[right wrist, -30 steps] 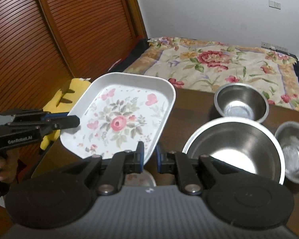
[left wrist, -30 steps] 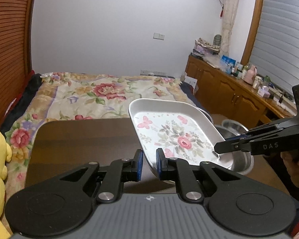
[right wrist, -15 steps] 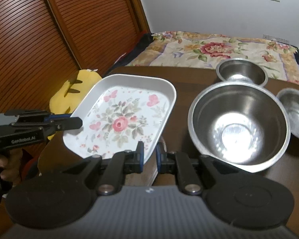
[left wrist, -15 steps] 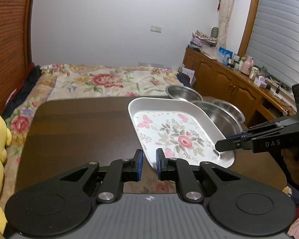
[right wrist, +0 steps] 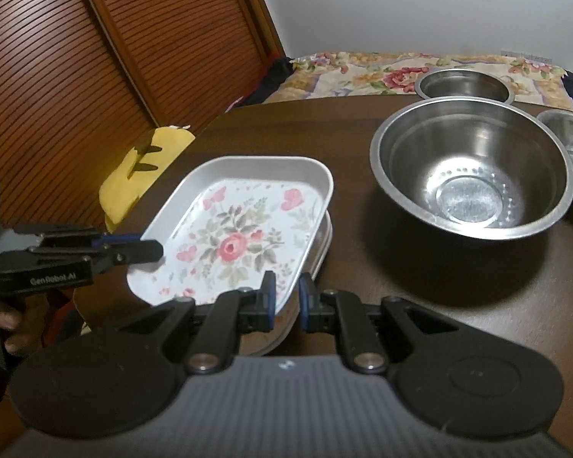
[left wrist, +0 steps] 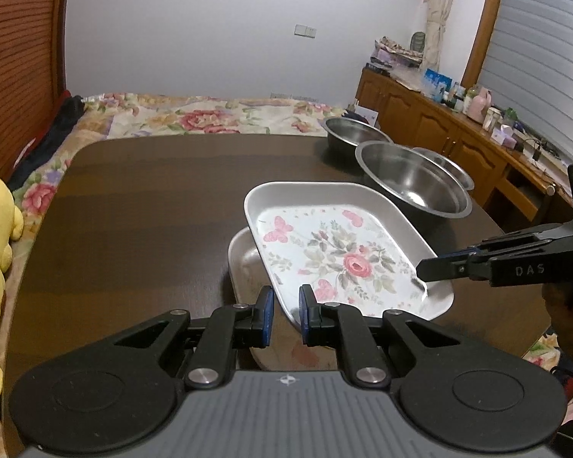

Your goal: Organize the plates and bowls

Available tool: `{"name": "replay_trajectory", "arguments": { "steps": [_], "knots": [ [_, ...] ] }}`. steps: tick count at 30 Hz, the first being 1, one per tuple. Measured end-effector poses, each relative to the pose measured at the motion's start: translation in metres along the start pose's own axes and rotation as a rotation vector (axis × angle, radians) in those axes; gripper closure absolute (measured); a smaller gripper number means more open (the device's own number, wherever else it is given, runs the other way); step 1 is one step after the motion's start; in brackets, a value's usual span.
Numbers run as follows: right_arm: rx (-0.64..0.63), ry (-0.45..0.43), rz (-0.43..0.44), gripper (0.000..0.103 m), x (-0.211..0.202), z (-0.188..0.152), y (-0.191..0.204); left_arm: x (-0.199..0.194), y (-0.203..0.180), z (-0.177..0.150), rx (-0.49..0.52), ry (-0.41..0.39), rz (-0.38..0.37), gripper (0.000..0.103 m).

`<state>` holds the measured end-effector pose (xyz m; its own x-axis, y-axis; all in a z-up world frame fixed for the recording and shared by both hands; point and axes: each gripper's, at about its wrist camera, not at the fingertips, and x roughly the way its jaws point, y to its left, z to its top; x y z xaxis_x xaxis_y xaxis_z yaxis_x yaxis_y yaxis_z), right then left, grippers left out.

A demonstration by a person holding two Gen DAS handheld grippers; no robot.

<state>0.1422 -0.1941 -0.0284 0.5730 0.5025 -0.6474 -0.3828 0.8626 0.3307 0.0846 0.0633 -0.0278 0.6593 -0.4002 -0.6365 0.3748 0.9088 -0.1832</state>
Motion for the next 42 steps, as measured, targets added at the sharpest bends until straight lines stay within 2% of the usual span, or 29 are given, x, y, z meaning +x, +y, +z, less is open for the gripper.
{"name": "replay_trajectory", "arguments": {
  "steps": [16,26,42],
  "knots": [
    [0.003,-0.111,-0.033,0.089,-0.002,-0.019,0.004,0.007,0.002,-0.005,-0.016,0.016,0.013,0.087],
    [0.043,-0.183,-0.035,0.089,-0.001,-0.035,0.003,0.011,0.002,-0.010,-0.025,-0.007,0.038,0.087],
    [0.060,-0.225,-0.044,0.089,-0.001,-0.041,0.002,0.016,0.003,-0.018,-0.019,-0.018,0.069,0.087]
  ]
}}
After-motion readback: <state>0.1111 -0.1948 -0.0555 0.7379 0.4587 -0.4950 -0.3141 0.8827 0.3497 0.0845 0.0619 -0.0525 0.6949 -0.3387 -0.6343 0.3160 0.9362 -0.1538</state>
